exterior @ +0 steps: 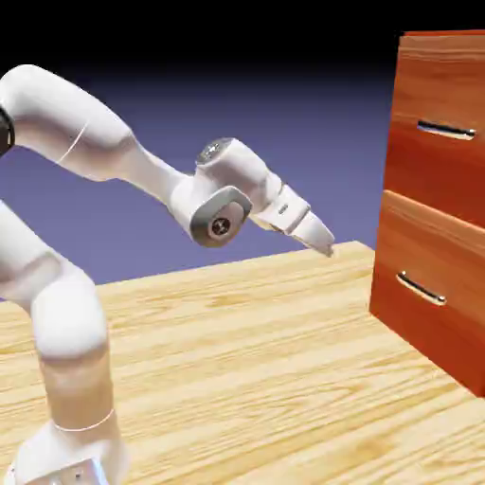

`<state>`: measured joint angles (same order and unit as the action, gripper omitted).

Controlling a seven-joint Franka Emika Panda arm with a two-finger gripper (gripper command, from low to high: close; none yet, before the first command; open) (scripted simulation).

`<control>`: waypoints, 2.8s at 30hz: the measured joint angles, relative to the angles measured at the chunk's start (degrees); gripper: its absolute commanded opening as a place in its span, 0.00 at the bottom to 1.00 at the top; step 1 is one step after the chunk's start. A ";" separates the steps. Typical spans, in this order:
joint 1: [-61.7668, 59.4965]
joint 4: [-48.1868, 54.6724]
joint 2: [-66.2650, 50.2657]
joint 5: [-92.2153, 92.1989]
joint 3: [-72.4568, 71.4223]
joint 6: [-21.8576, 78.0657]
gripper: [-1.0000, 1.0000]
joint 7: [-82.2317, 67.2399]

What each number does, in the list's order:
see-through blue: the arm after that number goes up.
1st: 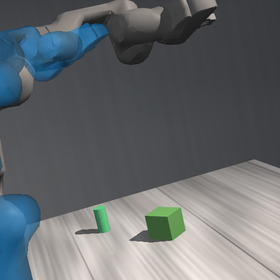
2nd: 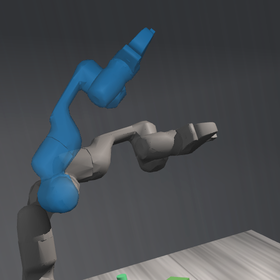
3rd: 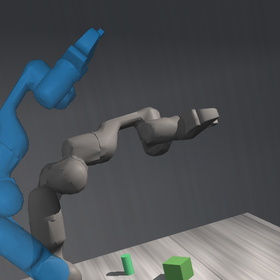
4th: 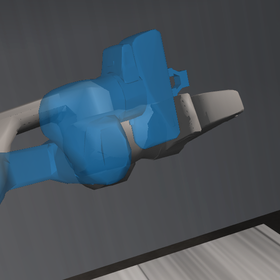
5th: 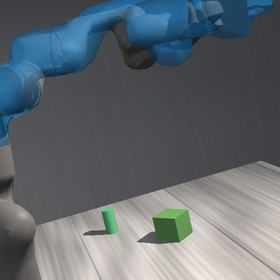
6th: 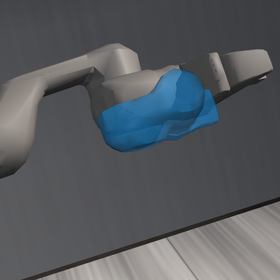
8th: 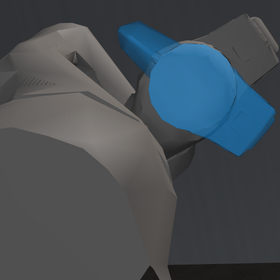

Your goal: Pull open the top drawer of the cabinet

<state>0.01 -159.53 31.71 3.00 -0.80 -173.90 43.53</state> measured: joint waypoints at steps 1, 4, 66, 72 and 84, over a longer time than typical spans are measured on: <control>-0.56 1.22 -0.78 2.49 -0.66 0.09 1.00 0.90; -2.25 4.87 -3.13 9.97 -2.64 0.35 1.00 3.58; -27.48 82.32 -55.00 140.25 -35.05 3.75 1.00 41.81; -28.19 80.80 -53.93 141.39 -35.58 4.06 0.00 43.27; -35.22 61.05 -34.27 157.92 -38.46 4.72 0.00 72.37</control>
<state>-35.21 -98.48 -2.55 160.92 -39.26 -169.18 115.91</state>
